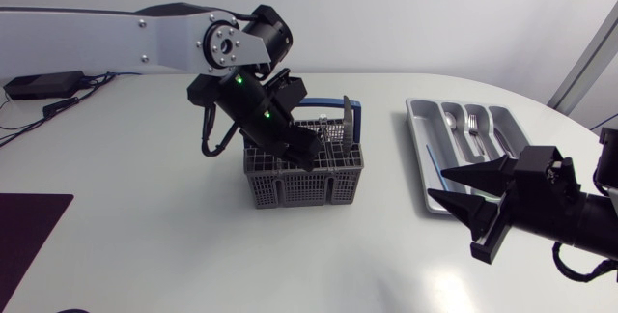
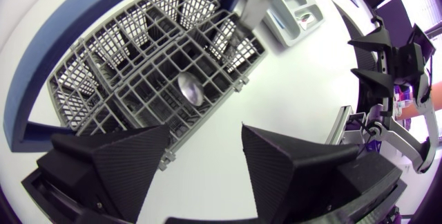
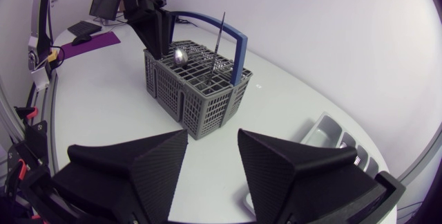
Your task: Unload the cutlery basket into the drawer organizer.
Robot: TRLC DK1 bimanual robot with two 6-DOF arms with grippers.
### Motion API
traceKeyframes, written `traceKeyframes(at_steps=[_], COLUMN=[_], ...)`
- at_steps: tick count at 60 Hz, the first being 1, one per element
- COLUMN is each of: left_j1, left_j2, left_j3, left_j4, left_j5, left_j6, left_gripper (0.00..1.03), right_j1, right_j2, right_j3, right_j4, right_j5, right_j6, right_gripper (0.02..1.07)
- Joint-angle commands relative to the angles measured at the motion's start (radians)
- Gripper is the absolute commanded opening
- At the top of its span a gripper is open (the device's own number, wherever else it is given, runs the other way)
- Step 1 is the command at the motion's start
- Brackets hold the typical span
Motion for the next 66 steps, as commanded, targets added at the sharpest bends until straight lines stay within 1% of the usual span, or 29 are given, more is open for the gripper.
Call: traceKeyframes(at_steps=[1, 12, 15, 18, 22, 25, 32, 35, 38, 44, 55, 60, 66], left_j1=[-0.022, -0.033, -0.030, -0.015, 0.004, 0.019, 0.031, 0.033, 0.033, 0.045, 0.071, 0.082, 0.088], left_j2=[-0.076, -0.183, -0.212, -0.241, -0.263, -0.298, -0.347, -0.353, -0.355, -0.346, -0.310, -0.301, -0.295], left_j3=[-0.030, -0.067, -0.096, -0.144, -0.199, -0.266, -0.398, -0.441, -0.481, -0.524, -0.547, -0.550, -0.553], left_j4=[-0.009, -0.009, -0.008, -0.006, 0.003, 0.054, 0.155, 0.190, 0.224, 0.273, 0.337, 0.360, 0.382], left_j5=[0.000, 0.000, -0.001, -0.012, -0.050, -0.098, -0.164, -0.182, -0.195, -0.199, -0.210, -0.210, -0.210], left_j6=[0.009, 0.051, 0.081, 0.126, 0.175, 0.215, 0.293, 0.315, 0.333, 0.350, 0.373, 0.376, 0.380], left_gripper=[0.91, 0.92, 0.92, 0.92, 0.92, 0.92, 0.92, 0.92, 0.92, 0.92, 0.92, 0.92, 0.92], right_j1=[0.018, 0.083, 0.098, 0.113, 0.132, 0.149, 0.187, 0.193, 0.202, 0.215, 0.230, 0.235, 0.250], right_j2=[-0.013, -0.010, -0.004, 0.013, 0.045, 0.085, 0.228, 0.283, 0.355, 0.490, 0.722, 0.788, 0.815], right_j3=[-0.023, -0.017, -0.011, -0.006, -0.003, 0.007, 0.072, 0.102, 0.133, 0.204, 0.348, 0.392, 0.402], right_j4=[0.005, 0.033, 0.038, 0.071, 0.130, 0.174, 0.243, 0.255, 0.295, 0.341, 0.361, 0.361, 0.363], right_j5=[0.003, 0.066, 0.075, 0.091, 0.118, 0.130, 0.156, 0.156, 0.156, 0.155, 0.156, 0.175, 0.202], right_j6=[0.028, 0.051, 0.057, 0.082, 0.119, 0.142, 0.189, 0.199, 0.217, 0.249, 0.306, 0.326, 0.324], right_gripper=[0.57, 0.57, 0.58, 0.58, 0.58, 0.58, 0.58, 0.58, 0.58, 0.58, 0.58, 0.57, 0.58])
